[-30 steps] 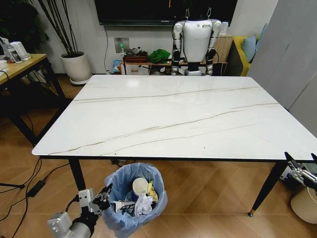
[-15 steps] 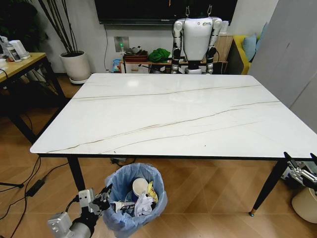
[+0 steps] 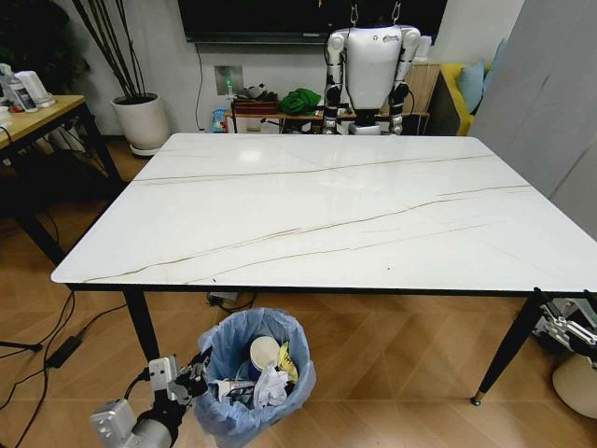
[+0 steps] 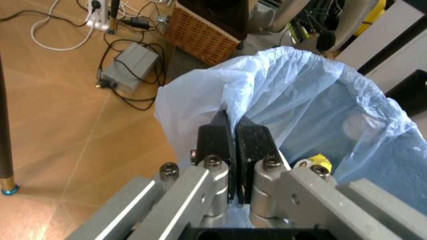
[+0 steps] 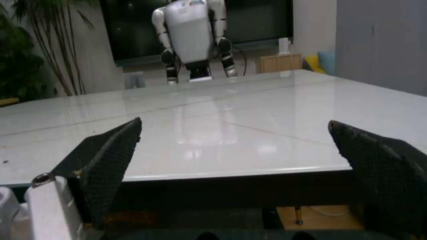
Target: Pick up the trash bin and place the trash from the table into it.
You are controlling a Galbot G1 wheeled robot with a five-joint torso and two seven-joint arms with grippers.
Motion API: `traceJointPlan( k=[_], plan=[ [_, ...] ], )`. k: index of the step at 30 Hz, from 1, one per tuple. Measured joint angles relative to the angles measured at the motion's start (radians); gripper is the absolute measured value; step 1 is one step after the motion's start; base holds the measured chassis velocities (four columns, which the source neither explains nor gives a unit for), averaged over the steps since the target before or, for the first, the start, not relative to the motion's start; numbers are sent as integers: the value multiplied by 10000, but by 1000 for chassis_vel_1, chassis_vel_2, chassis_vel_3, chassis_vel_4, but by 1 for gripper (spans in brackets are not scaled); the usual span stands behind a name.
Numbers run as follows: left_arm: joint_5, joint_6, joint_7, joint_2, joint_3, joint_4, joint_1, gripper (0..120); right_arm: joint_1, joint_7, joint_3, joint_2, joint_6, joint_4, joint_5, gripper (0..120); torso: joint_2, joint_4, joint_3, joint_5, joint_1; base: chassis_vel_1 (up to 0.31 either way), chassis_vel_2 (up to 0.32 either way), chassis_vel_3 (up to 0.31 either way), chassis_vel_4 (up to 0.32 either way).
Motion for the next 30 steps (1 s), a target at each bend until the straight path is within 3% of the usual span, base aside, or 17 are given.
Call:
traceJointPlan(
  k=[30],
  plan=[
    [-786,56,67,-304,-149,161,-138,0,74,-287,-204,294,183,-265,-254,100,-1379,0,-814,0,-567,0,0,0,0]
  ],
)
